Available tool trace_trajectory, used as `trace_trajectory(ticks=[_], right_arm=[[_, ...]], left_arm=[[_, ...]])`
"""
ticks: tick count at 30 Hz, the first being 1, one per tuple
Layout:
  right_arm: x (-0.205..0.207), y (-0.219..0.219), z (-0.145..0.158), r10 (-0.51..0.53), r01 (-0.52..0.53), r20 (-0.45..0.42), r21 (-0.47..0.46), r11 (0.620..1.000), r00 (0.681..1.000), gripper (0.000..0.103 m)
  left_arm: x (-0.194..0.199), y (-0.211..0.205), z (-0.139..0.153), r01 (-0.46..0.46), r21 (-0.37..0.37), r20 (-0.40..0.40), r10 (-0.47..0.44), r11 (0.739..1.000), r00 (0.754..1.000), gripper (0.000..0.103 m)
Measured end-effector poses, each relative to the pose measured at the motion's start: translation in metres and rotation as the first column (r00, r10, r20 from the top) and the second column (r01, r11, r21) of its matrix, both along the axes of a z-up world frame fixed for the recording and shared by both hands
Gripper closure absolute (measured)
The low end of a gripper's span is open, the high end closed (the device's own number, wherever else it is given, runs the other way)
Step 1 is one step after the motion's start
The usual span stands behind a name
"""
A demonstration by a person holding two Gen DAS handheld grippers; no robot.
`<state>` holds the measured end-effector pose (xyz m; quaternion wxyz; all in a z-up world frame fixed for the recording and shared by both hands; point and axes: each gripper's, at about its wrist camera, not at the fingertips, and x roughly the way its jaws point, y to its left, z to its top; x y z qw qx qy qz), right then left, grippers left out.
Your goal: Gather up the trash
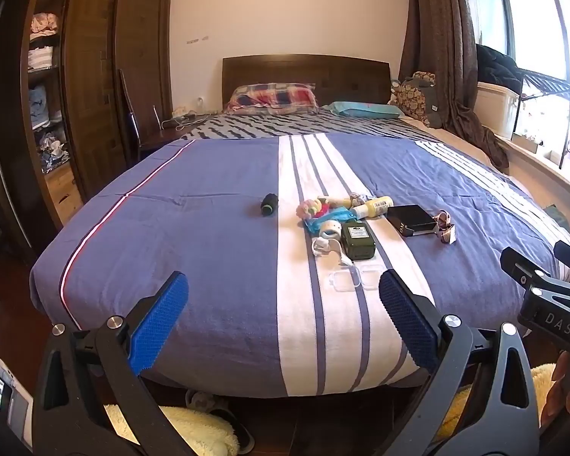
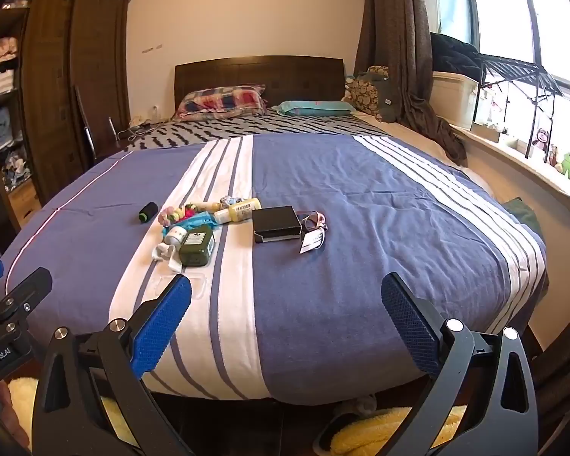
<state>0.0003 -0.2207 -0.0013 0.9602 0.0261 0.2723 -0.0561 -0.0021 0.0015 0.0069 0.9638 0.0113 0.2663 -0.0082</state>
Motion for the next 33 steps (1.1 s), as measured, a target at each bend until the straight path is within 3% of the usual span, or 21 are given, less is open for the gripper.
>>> trace_trajectory(ticks=[33], right_arm=[[-0.0038,-0.0017,0.0035,0.018,-0.018,0.016,0.019,1.0,1.0,0.003]], left_arm=[[-0.0048,-0.0009,0.0059,-0.02,0.006,0.015,0.02,1.0,1.0,0.008]])
